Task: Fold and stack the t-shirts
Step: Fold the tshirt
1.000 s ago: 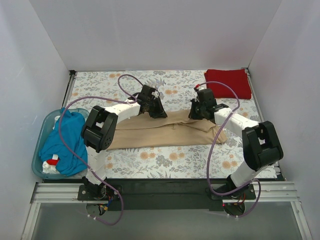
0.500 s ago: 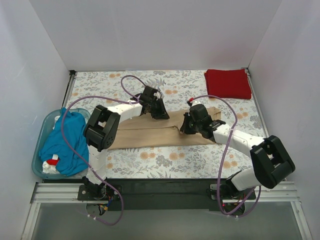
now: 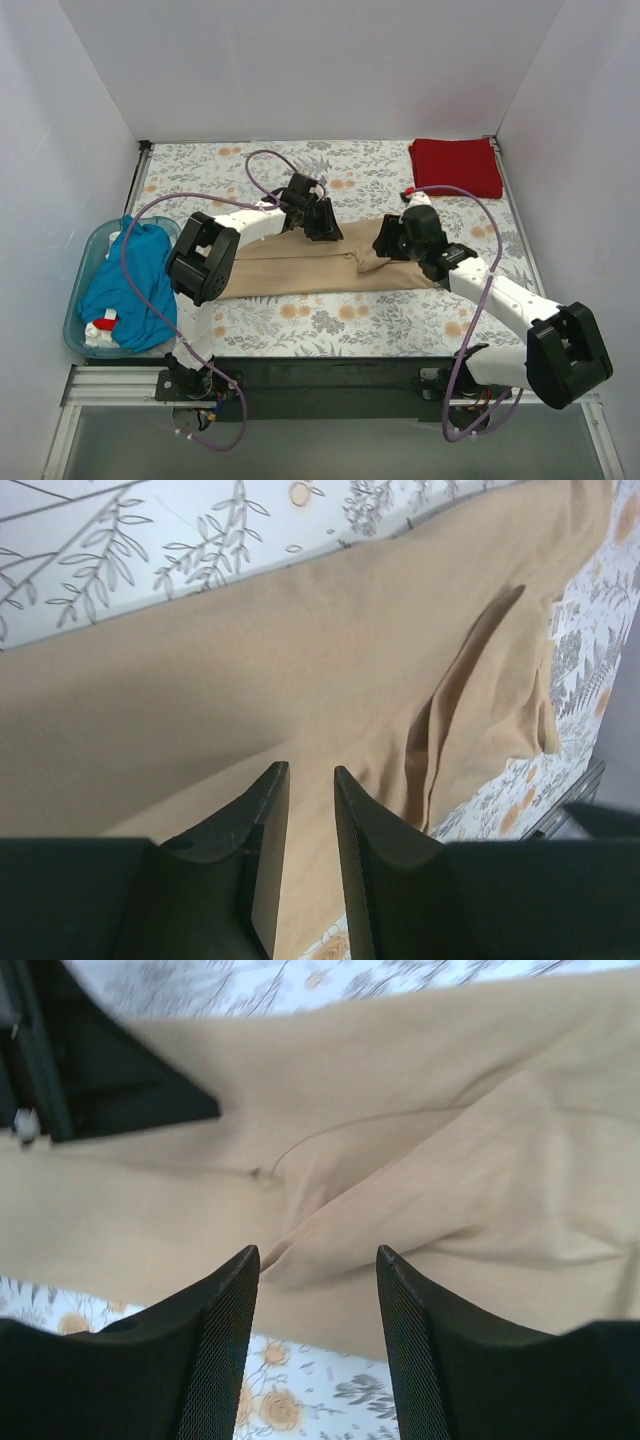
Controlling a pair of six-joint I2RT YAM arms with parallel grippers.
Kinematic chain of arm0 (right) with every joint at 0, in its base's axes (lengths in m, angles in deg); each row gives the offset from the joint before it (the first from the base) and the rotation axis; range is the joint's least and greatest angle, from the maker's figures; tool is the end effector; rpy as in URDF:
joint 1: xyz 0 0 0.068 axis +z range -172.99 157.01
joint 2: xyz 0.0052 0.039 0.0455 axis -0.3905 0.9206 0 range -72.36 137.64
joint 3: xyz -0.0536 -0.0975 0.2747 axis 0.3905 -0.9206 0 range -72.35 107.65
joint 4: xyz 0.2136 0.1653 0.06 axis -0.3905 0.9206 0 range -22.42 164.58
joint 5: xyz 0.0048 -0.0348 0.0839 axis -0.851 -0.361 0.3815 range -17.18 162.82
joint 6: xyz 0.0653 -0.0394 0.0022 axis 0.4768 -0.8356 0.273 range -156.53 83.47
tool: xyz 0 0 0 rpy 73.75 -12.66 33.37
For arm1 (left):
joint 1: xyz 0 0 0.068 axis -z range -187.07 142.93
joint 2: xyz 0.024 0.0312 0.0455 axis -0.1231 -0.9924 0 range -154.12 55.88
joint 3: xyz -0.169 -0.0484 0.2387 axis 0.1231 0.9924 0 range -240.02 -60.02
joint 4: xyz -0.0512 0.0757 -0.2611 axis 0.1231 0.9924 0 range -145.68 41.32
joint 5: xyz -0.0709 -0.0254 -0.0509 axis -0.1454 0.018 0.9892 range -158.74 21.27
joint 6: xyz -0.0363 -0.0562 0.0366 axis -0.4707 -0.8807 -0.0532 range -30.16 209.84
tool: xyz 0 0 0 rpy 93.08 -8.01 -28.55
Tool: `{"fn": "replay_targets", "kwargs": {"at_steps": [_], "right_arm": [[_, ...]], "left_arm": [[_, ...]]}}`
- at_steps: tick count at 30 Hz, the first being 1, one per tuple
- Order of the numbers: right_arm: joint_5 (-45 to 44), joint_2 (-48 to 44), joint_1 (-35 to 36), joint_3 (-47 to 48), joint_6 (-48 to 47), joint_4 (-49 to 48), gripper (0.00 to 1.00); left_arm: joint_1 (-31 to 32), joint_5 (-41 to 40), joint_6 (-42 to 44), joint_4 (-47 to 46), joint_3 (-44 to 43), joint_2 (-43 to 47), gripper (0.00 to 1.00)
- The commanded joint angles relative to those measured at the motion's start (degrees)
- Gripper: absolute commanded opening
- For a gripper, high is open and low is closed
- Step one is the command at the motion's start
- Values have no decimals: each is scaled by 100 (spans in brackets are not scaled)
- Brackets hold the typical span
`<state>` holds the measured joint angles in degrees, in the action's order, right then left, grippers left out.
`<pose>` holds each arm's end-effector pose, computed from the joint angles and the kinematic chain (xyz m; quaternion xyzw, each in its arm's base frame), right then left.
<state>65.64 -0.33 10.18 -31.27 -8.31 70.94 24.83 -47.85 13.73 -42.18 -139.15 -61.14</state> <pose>0.2556 0.1573 0.2270 -0.0088 0.8829 0.1904 0.4291 0.3934 -0.2721 0.1524 -0.2937 0.8825 -0.3637 0.0527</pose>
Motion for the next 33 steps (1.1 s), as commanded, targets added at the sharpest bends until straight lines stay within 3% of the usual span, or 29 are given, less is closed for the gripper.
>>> {"fn": "replay_targets", "kwargs": {"at_steps": [1, 4, 12, 17, 33], "right_arm": [[153, -137, -801, 400, -414, 305, 57], [944, 301, -1697, 794, -782, 393, 57], [1922, 1796, -2393, 1762, -1425, 464, 57], [2458, 2438, -2499, 2044, -1452, 447, 56], [2502, 2931, -2499, 2194, -1469, 455, 54]], "left_arm": [[254, 83, 369, 109, 108, 635, 24], [483, 56, 579, 197, 187, 732, 26], [932, 223, 1054, 355, 127, 706, 31], [1029, 205, 1178, 540, -14, 610, 32], [1240, 293, 1292, 698, -392, 196, 31]]}}
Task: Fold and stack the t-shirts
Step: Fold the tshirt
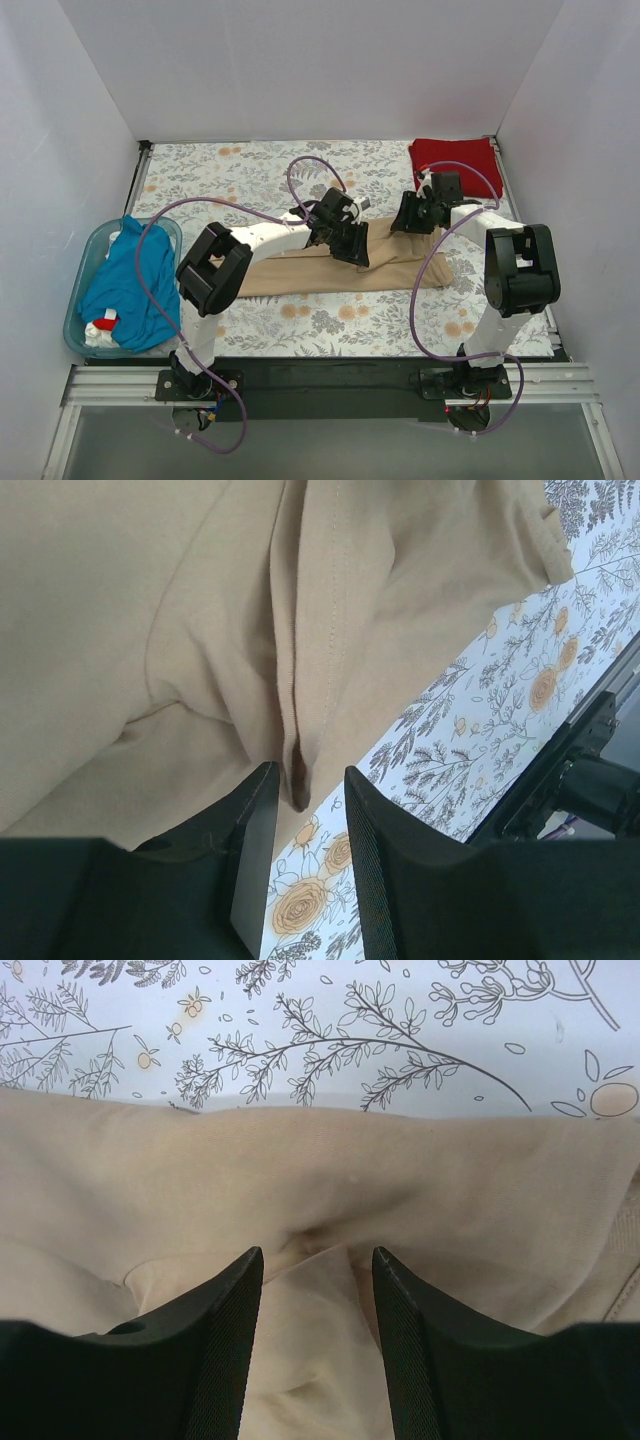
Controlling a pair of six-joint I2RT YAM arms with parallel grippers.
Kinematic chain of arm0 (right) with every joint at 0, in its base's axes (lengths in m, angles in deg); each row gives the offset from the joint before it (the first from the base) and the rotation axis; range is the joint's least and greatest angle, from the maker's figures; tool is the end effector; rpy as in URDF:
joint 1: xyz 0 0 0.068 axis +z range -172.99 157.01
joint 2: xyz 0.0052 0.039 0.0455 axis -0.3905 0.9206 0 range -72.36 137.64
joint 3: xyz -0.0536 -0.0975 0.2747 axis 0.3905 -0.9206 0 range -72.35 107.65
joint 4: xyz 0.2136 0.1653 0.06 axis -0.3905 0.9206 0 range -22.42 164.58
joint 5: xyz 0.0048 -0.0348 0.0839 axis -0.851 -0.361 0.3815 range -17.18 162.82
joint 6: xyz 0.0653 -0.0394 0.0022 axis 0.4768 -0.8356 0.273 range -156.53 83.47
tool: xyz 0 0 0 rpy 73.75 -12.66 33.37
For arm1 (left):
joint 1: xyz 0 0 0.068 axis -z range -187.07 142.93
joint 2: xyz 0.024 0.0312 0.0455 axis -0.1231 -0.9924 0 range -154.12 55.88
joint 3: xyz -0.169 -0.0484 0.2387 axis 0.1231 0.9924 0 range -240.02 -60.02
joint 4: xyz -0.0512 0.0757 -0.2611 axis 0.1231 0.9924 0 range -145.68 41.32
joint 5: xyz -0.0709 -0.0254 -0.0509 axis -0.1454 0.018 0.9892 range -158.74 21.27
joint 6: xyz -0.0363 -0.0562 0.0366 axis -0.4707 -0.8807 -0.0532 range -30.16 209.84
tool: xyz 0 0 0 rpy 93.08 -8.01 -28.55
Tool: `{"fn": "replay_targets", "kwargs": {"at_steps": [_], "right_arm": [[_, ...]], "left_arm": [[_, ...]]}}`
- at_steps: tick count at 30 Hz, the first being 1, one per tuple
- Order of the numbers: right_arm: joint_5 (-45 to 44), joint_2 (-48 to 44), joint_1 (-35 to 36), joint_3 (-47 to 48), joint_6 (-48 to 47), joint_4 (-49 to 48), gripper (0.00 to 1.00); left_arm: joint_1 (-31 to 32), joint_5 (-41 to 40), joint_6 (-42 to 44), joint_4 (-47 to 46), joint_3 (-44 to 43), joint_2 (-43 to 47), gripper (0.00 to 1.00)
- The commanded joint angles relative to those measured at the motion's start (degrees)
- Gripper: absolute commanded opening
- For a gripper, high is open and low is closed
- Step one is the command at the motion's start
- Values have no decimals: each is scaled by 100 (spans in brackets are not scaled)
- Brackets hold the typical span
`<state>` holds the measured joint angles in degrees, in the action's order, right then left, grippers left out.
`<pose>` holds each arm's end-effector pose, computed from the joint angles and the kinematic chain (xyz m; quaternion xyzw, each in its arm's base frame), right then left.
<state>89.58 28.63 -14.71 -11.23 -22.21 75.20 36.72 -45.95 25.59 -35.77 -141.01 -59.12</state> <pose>0.3988 0.0767 0.1749 -0.0041 0.9235 0.2035 0.3251 0.3223 -0.3437 0.1706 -0.1053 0.9281 -0.3561 0.0264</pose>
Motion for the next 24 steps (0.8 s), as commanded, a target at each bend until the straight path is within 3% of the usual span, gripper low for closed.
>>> {"fn": "replay_targets", "kwargs": {"at_steps": [1, 6, 11, 19, 24], "right_arm": [[109, 43, -10, 189, -71, 21, 54], [100, 61, -10, 93, -53, 38, 53], [161, 88, -10, 40, -35, 29, 48], [276, -27, -10, -13, -35, 91, 27], [223, -149, -10, -48, -27, 178, 12]], "left_arm": [[59, 95, 106, 49, -215, -22, 31], [68, 59, 106, 102, -277, -84, 30], [77, -2, 70, 111, -312, -119, 22], [77, -152, 44, 154, -400, -119, 1], [68, -371, 53, 189, -418, -40, 0]]}}
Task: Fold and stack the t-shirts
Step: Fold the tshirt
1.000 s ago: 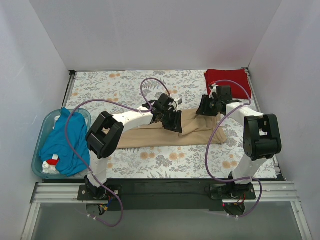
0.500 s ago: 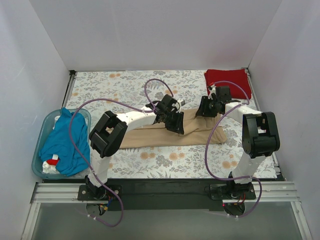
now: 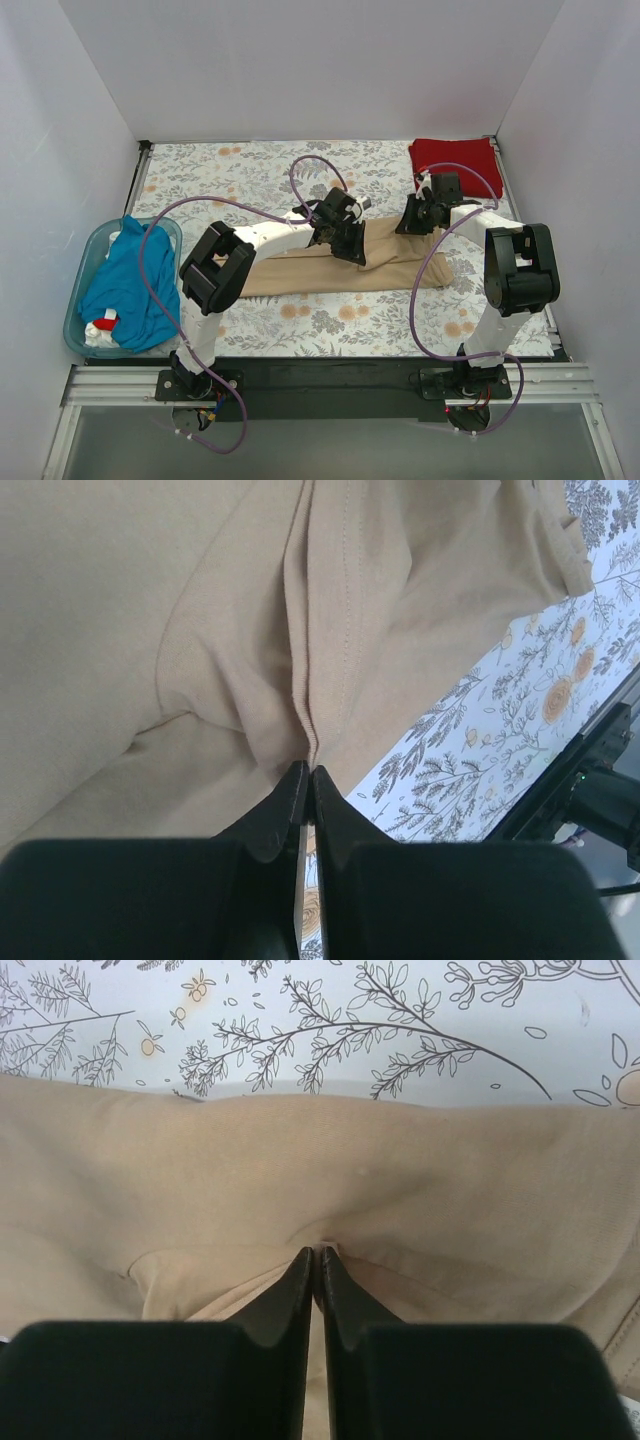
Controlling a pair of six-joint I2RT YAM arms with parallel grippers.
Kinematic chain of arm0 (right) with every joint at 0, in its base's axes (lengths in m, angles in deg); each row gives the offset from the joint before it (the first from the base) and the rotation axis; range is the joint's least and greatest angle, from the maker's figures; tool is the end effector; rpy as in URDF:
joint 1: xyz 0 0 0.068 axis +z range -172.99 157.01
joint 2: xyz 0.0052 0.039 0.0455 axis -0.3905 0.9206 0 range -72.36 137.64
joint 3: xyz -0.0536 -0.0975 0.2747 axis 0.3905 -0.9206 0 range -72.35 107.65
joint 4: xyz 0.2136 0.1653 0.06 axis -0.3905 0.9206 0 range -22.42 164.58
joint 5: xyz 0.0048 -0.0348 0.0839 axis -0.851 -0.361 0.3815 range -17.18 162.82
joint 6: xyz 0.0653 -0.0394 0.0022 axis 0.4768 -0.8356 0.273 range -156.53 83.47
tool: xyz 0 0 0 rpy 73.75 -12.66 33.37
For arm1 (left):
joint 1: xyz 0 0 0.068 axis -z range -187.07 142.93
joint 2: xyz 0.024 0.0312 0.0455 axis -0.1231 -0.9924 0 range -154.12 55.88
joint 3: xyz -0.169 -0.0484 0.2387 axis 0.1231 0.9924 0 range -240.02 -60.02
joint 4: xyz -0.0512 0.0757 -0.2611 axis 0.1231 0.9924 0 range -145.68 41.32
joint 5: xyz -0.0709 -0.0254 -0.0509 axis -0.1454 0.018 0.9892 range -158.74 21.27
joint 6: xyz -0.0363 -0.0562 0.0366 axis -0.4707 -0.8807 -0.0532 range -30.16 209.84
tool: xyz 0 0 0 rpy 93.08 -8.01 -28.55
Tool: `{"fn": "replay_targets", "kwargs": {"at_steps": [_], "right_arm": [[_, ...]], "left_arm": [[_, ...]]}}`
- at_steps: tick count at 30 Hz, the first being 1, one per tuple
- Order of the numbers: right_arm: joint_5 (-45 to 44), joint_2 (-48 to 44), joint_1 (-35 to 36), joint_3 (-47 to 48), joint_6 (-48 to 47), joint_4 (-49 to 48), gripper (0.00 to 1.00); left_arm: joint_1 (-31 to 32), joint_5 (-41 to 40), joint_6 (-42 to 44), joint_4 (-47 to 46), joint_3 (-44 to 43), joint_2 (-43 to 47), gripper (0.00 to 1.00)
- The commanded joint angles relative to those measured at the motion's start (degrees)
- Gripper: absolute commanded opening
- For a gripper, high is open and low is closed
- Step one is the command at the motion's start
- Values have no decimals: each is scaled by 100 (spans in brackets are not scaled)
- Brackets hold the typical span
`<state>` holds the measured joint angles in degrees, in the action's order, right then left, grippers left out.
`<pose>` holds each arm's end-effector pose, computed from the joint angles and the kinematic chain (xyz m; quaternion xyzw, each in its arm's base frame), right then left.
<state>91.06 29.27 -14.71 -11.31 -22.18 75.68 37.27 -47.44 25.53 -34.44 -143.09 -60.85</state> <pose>0.3978 0.0782 0.1698 -0.0069 0.9256 0.2138 0.3124 0.3250 -0.3505 0.1664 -0.1076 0.9325 -0.3435 0.0297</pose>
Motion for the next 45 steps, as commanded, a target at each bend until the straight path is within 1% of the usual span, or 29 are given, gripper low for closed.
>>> {"fn": "replay_targets", "kwargs": {"at_steps": [1, 3, 7, 20, 27, 32, 34, 35, 37, 38, 42, 45], "right_arm": [[66, -248, -10, -48, -29, 131, 11], [57, -362, -10, -92, -2, 157, 6], [-39, -696, -1, -223, 59, 174, 3], [-312, -2216, -19, -996, 244, 403, 2], [-374, -2665, -10, -1506, 288, 482, 2], [-435, -2955, -19, -1753, 358, 500, 2], [-488, -3008, -19, -1814, 367, 535, 2], [-505, -3052, -19, -1832, 376, 535, 2], [-532, -3096, -19, -1884, 402, 561, 2], [-532, -3113, -19, -1902, 411, 587, 2], [-628, -3149, -10, -2060, 428, 623, 2], [-681, -3166, -10, -2210, 463, 632, 2]], "left_arm": [[22, -266, 68, 65, -219, 150, 0], [14, -363, 86, 82, -254, 220, 0], [14, -626, 156, 188, -394, 273, 0], [-30, -785, 472, 689, -878, 264, 0], [-206, -689, 744, 1031, -1036, 300, 0], [-312, -505, 1026, 1304, -1343, 212, 0], [-338, -425, 1192, 1523, -1607, 98, 0], [-338, -294, 1245, 1594, -1694, 45, 2], [-329, -92, 1368, 1805, -1879, -95, 2], [-338, 127, 1386, 1831, -1888, -122, 2], [-338, 523, 1378, 1779, -1652, -175, 4], [-338, 673, 1360, 1735, -1388, -210, 5]]}}
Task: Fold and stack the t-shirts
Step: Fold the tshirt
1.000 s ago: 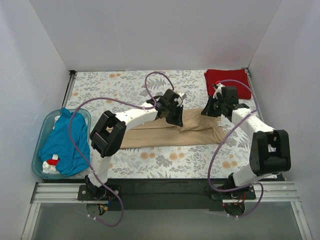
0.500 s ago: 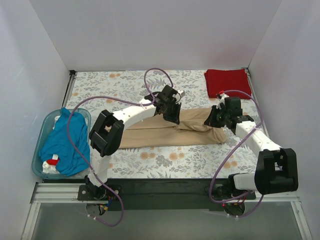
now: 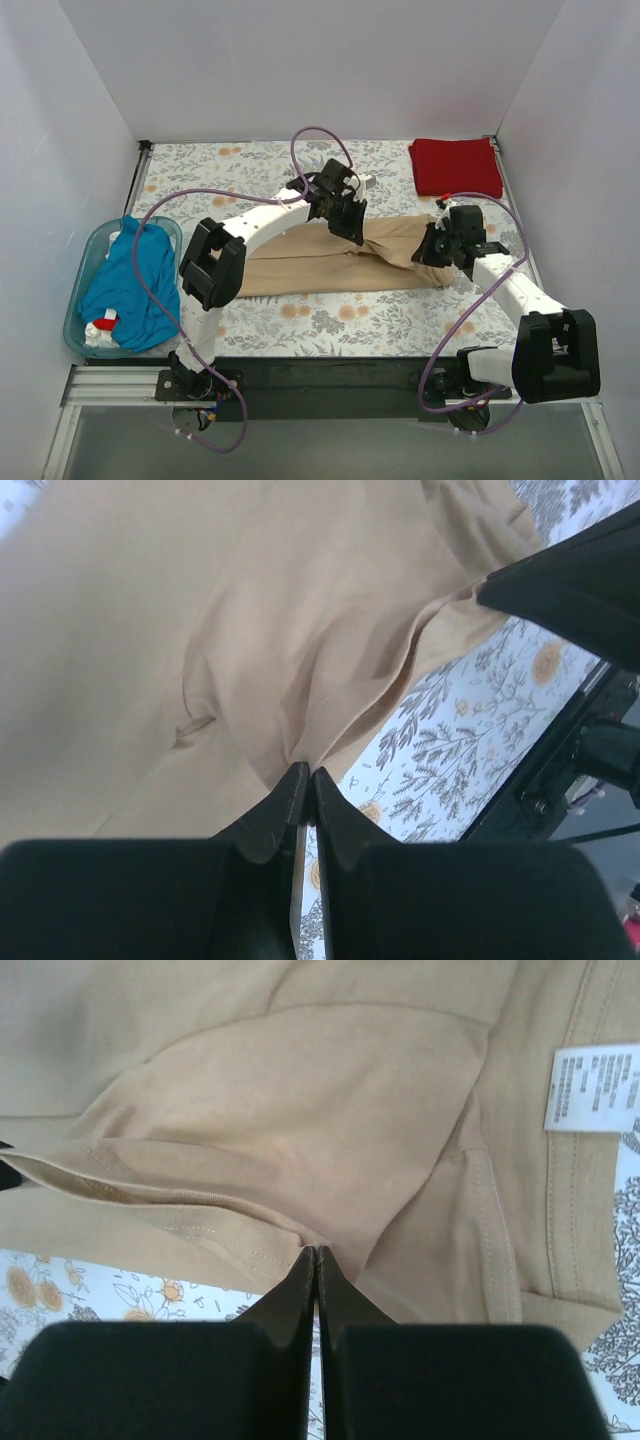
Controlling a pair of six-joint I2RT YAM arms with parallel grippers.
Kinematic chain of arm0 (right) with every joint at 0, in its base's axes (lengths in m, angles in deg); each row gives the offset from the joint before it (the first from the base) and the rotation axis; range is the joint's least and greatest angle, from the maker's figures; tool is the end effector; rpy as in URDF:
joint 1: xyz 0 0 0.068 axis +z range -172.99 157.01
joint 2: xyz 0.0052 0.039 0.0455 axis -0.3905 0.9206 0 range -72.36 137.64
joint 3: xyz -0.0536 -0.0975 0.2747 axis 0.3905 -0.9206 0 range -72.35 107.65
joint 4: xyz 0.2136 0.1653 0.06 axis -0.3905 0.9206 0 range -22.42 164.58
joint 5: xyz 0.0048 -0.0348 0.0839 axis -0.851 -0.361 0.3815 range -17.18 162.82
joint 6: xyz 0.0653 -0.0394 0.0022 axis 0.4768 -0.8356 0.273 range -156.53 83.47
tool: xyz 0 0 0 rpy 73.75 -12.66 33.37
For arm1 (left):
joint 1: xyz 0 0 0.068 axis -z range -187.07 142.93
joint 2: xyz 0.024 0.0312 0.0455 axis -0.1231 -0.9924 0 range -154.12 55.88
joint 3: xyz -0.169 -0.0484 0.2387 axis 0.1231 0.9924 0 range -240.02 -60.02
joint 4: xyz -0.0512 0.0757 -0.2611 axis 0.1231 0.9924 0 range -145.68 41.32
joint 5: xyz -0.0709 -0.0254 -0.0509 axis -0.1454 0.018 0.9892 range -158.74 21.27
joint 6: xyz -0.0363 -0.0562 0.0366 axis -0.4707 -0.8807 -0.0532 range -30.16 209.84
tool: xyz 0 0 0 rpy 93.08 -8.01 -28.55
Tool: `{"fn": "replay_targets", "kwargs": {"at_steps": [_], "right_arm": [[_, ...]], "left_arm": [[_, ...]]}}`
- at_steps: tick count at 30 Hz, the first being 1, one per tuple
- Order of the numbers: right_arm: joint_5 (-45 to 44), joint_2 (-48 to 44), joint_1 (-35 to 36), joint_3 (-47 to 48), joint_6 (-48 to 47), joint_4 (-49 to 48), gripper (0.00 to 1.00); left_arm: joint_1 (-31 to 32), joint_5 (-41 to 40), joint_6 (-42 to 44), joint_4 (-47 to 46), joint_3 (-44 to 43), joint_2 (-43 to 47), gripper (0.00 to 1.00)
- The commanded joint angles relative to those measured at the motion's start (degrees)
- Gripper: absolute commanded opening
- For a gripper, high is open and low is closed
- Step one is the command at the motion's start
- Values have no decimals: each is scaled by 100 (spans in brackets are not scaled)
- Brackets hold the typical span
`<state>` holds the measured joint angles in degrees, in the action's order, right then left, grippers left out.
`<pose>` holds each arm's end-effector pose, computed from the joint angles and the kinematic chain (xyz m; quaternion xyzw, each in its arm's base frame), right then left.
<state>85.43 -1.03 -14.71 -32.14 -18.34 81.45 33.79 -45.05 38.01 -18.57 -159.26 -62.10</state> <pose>0.2744 0.0541 0.2060 0.0375 0.9184 0.1859 0.3471 0.3585 -0.3445 0.2309 -0.0294 0.9370 -0.3434 0.0564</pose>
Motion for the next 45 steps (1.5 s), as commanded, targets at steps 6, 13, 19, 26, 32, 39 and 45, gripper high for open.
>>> {"fn": "replay_targets", "kwargs": {"at_steps": [6, 13, 19, 26, 32, 39, 45], "right_arm": [[-302, -146, -10, -346, 105, 37, 1], [-583, -233, -10, -610, 193, 20, 2], [-671, -313, -10, -803, 307, -42, 8], [-627, -830, -10, -602, 422, 63, 47], [-452, -395, 104, 206, 500, -42, 62], [-505, 1399, 1035, 1541, 659, -613, 61], [-101, 2718, 1194, 2500, 790, -876, 57]], "left_arm": [[10, 594, 16, -97, 852, -164, 6], [10, 673, -99, -397, 1170, -103, 11], [18, 778, -134, -458, 1197, -51, 20], [-34, 305, -432, -581, 1127, 528, 27], [-570, -1231, -1355, -556, 1109, 916, 18], [-1518, -2298, -2515, -308, 1599, 846, 6], [-2143, -2430, -2727, -695, 2330, 1101, 6]]}}
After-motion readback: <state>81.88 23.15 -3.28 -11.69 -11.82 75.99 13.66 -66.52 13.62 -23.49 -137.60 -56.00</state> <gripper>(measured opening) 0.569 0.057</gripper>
